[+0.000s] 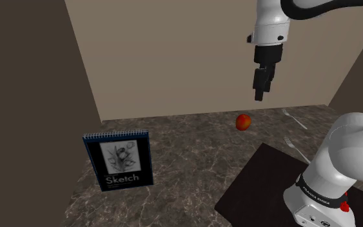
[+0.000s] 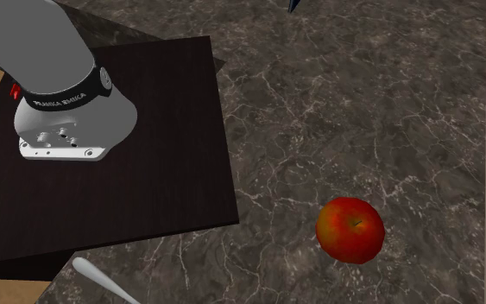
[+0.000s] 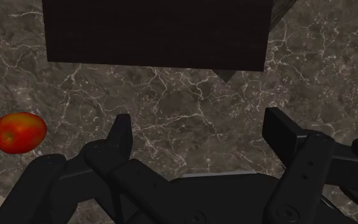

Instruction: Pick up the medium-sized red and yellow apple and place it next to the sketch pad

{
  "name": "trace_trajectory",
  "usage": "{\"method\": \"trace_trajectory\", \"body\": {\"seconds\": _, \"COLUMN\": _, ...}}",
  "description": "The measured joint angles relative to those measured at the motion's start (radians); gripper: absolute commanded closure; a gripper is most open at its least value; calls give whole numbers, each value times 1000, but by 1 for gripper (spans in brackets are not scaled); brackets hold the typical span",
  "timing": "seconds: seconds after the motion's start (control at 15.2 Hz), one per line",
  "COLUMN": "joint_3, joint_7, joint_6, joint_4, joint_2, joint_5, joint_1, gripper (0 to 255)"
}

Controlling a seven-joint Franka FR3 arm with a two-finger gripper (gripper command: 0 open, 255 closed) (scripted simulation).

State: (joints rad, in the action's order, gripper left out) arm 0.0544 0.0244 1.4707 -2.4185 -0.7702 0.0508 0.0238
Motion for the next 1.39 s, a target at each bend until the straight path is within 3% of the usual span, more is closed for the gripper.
{"method": "trace_trajectory", "body": {"seconds": 0.2, "joint_3": -21, "joint_7": 26, "joint_6": 33, "joint_4": -33, "joint_2": -8, "joint_5": -21, "joint_1": -9, "gripper": 0}}
{"method": "trace_trajectory", "body": {"seconds": 0.66, "joint_3": -134, "joint_7": 157, "joint_6": 229, "joint_4": -161, "joint_2": 7, "joint_5": -125, "joint_1": -65, "gripper": 0}}
{"method": "trace_trajectory", "body": {"seconds": 1.39, "joint_3": -350, "joint_7": 370, "joint_6": 629, "joint_4": -236, "joint_2": 231, "joint_5": -261, "joint_1": -151, "gripper": 0}}
